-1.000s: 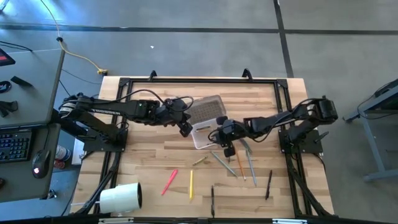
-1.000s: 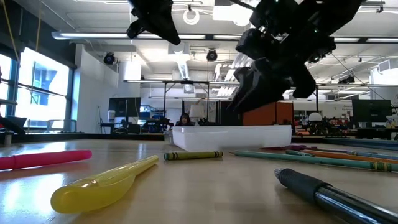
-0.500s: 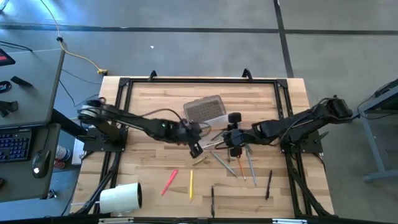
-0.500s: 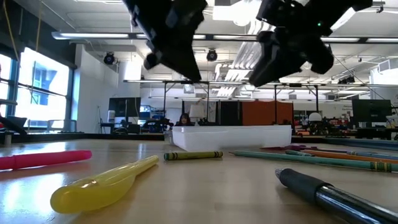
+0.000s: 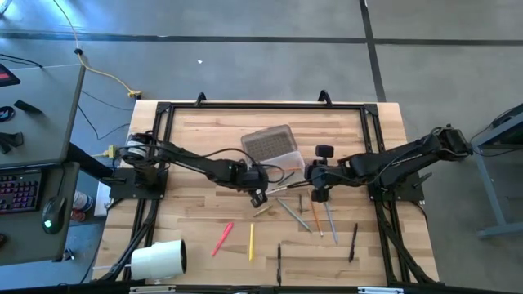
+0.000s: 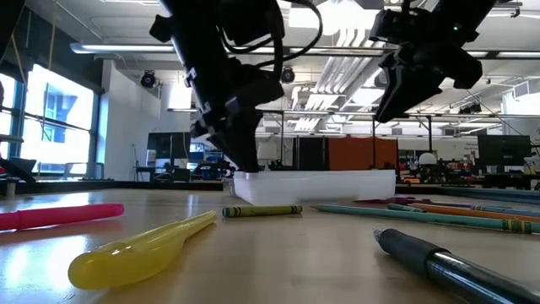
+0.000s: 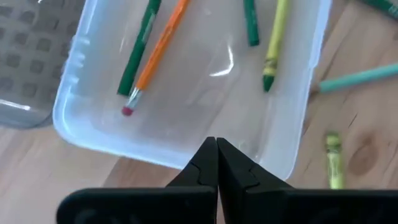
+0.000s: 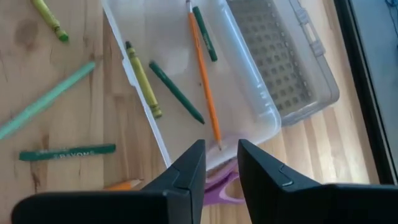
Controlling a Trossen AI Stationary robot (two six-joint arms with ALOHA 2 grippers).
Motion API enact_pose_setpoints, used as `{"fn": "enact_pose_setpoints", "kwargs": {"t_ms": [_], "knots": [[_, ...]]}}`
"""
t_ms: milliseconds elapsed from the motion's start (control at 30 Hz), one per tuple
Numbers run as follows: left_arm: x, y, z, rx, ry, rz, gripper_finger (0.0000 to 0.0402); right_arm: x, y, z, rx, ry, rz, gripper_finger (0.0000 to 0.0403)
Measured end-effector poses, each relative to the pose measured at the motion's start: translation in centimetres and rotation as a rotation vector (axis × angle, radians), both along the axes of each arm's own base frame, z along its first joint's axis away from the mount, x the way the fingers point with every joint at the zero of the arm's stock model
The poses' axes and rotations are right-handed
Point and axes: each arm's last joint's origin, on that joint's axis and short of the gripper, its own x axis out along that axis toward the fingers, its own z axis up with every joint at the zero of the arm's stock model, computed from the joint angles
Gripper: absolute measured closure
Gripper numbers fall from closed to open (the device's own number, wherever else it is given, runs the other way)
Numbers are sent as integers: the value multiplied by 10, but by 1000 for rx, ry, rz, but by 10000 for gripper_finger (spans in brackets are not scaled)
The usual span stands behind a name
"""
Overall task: Pick & place school supplies into a supply box
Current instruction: Adjust the black supply box on the table, then put the pink pen into the black supply box
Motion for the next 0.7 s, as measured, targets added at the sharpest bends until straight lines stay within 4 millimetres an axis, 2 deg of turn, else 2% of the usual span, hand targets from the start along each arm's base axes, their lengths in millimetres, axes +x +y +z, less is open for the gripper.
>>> {"fn": "enact_pose_setpoints", "kwargs": {"t_ms": [433,567,700], "knots": [[-11,1,1,-10,94,16,375,-1,1,-1,47,9,0,325],[-13,0,23,-41,131,-36,363,0,1,-1,47,0,-1,325],[-18,-1,65,-41,173,-28,360,0,1,-1,48,1,0,325]]}}
